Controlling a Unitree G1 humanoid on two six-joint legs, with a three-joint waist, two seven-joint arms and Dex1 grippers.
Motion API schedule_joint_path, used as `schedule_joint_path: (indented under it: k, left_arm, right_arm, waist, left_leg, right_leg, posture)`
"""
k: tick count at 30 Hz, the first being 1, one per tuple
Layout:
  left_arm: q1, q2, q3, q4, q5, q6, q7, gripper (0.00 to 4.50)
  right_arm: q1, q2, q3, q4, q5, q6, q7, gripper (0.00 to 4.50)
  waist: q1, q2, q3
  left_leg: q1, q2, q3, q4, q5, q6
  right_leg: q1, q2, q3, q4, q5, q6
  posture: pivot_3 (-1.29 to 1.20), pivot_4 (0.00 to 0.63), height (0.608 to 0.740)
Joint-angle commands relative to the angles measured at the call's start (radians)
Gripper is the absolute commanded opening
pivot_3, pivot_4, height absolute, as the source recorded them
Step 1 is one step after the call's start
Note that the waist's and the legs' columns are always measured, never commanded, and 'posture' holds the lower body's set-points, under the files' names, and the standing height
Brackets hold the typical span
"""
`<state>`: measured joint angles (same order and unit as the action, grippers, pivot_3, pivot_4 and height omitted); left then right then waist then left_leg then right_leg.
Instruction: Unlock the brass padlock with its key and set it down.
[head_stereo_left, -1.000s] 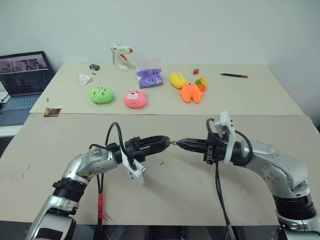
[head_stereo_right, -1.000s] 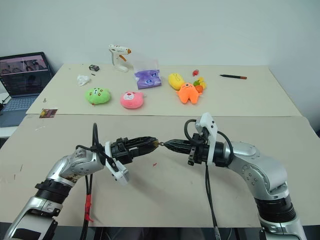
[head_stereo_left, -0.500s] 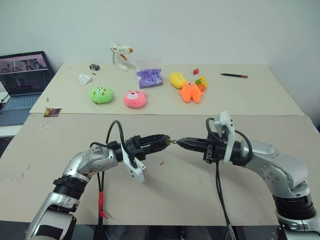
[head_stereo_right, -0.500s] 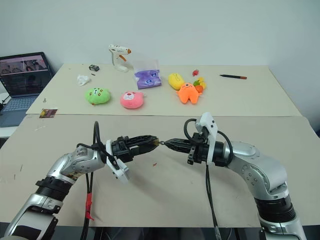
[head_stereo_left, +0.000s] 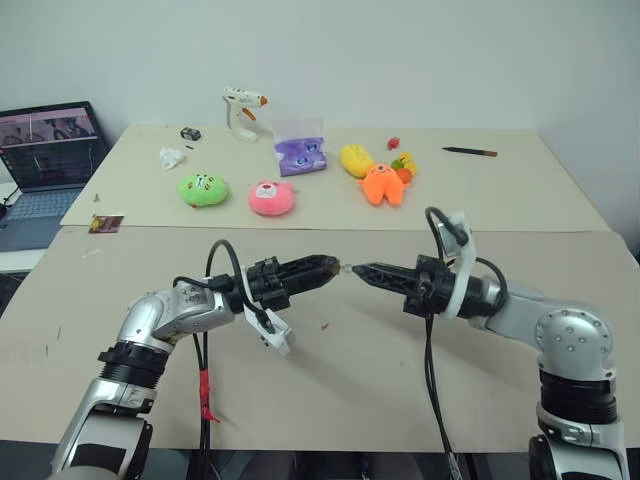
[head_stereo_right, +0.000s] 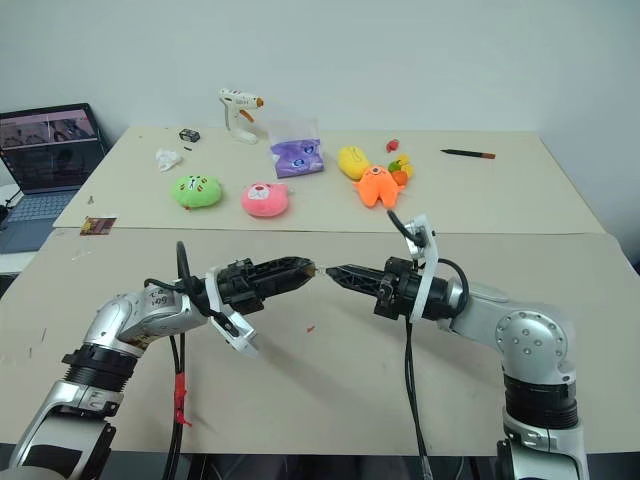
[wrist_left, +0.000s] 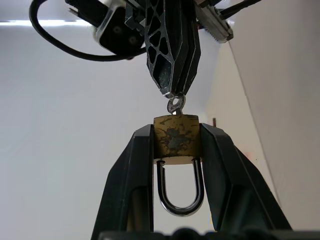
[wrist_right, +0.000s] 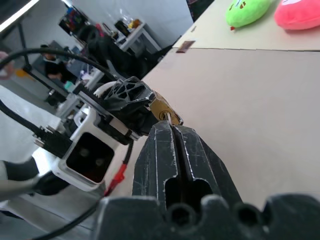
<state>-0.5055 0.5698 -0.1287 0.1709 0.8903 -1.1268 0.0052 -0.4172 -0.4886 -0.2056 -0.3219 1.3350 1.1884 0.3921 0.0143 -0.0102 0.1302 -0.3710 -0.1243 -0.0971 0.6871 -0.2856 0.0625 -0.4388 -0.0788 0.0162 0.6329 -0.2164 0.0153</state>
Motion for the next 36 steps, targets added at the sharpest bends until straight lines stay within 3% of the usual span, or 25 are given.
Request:
schedule_joint_path:
  k: [1, 4, 8, 11, 12, 19, 26, 36]
  left_arm:
    - [-0.025, -0.019, -0.015, -0.091, 0.058, -0.003, 0.081, 0.81]
    - [-0.030, -0.017, -0.039, -0.060, 0.015, 0.013, 0.066, 0.81]
    - [-0.029, -0.018, -0.066, -0.024, -0.085, 0.048, 0.013, 0.81]
    - [-0.028, -0.011, -0.091, -0.012, -0.137, 0.059, -0.026, 0.81]
    - [-0.027, -0.009, -0.103, -0.003, -0.165, 0.066, -0.047, 0.81]
    - [-0.009, 0.004, -0.139, 0.031, -0.342, 0.115, -0.161, 0.81]
    - [0.010, 0.005, -0.150, 0.029, -0.372, 0.116, -0.197, 0.81]
    - [0.022, -0.002, -0.159, 0.017, -0.408, 0.124, -0.232, 0.81]
  right_arm:
    - [-0.029, 0.010, -0.006, 0.011, 0.150, 0.015, -0.110, 0.02]
    - [-0.035, -0.012, 0.009, -0.016, 0.150, 0.003, -0.105, 0.02]
    - [-0.013, -0.119, 0.098, -0.175, -0.090, -0.107, 0.097, 0.02]
    - [-0.003, -0.152, 0.124, -0.221, -0.128, -0.147, 0.186, 0.02]
    - [-0.007, -0.154, 0.125, -0.221, -0.124, -0.149, 0.203, 0.62]
    - [0.022, -0.212, 0.106, -0.241, -0.149, -0.169, 0.284, 2.87]
    - [0.016, -0.224, 0.082, -0.200, -0.179, -0.196, 0.281, 2.87]
    - [-0.010, -0.188, 0.145, -0.140, -0.395, -0.312, 0.279, 2.87]
  waist:
    - [0.000, 0.000, 0.000]
    - [0.000, 0.000, 0.000]
    - [0.000, 0.000, 0.000]
    - [-0.001, 0.000, 0.000]
    - [-0.001, 0.000, 0.000]
    - [-0.002, 0.000, 0.000]
    - [-0.003, 0.000, 0.000]
    - [-0.001, 0.000, 0.000]
  left_leg:
    - [0.000, 0.000, 0.000, 0.000, 0.000, 0.000]
    - [0.000, 0.000, 0.000, 0.000, 0.000, 0.000]
    - [0.000, 0.000, 0.000, 0.000, 0.000, 0.000]
    - [-0.001, 0.000, 0.000, 0.000, 0.000, 0.001]
    - [0.000, 0.000, 0.000, 0.000, 0.000, 0.001]
    - [0.000, 0.000, 0.000, 0.000, 0.000, 0.001]
    - [0.000, 0.000, 0.000, 0.000, 0.000, 0.001]
    - [0.000, 0.000, 0.000, 0.000, 0.000, 0.001]
  right_leg:
    - [0.000, 0.000, 0.000, 0.000, 0.000, 0.000]
    - [0.000, 0.000, 0.000, 0.001, 0.000, 0.000]
    - [-0.001, 0.000, 0.000, 0.001, 0.000, 0.000]
    - [-0.001, 0.000, -0.001, 0.000, 0.000, 0.000]
    - [-0.001, 0.000, -0.001, 0.000, 0.000, 0.000]
    - [0.000, 0.000, 0.000, 0.001, 0.000, 0.000]
    - [0.000, 0.000, 0.000, 0.000, 0.000, 0.000]
    - [0.000, 0.000, 0.000, 0.000, 0.000, 0.000]
  posture:
    - [0.00, 0.150, 0.740]
    - [0.00, 0.150, 0.740]
    - [0.00, 0.150, 0.740]
    - [0.00, 0.150, 0.740]
    - [0.00, 0.150, 0.740]
    - [0.00, 0.150, 0.740]
    - [0.00, 0.150, 0.740]
    - [0.00, 0.150, 0.740]
